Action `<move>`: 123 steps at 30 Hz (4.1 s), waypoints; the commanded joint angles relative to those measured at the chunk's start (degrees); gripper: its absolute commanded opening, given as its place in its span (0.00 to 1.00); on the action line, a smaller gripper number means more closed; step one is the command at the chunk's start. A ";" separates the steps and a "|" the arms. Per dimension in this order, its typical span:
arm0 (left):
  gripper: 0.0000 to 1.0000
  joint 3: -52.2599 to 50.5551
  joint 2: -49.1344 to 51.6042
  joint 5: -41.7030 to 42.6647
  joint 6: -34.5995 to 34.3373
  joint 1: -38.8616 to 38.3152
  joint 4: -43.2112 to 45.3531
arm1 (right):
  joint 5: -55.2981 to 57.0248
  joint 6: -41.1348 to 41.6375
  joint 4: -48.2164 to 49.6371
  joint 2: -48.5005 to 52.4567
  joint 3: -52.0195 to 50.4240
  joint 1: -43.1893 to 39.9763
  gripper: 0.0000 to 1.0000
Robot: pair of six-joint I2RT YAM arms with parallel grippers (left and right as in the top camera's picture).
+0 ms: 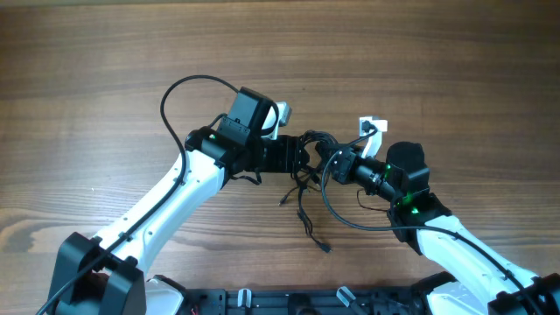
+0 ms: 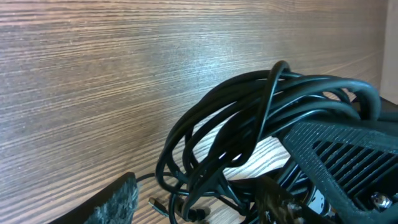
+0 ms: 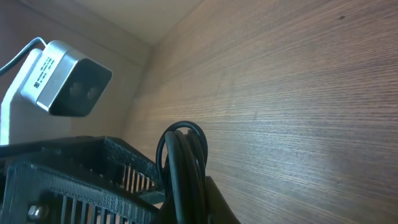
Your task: Untangle cables
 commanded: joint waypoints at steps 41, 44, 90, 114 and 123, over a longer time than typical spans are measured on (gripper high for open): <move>0.04 -0.24 -0.59 -2.71 -29.49 4.46 21.86 | -24.65 -7.61 -1.62 -0.15 1.36 -10.86 0.78; 0.04 -0.24 -0.57 -3.02 -29.77 4.46 21.84 | -24.65 -7.56 -1.62 -0.15 1.36 -10.84 0.75; 0.04 -0.24 -0.57 -3.19 -32.11 3.43 20.92 | -22.77 -19.61 6.10 -3.06 1.36 -17.81 0.88; 0.04 -0.24 -0.57 10.25 -10.25 6.71 19.26 | -37.46 -24.09 3.80 1.55 1.33 -11.10 0.58; 0.04 -0.24 -0.57 9.53 -16.22 7.54 20.50 | -23.10 -23.10 2.01 1.55 1.33 -5.60 0.67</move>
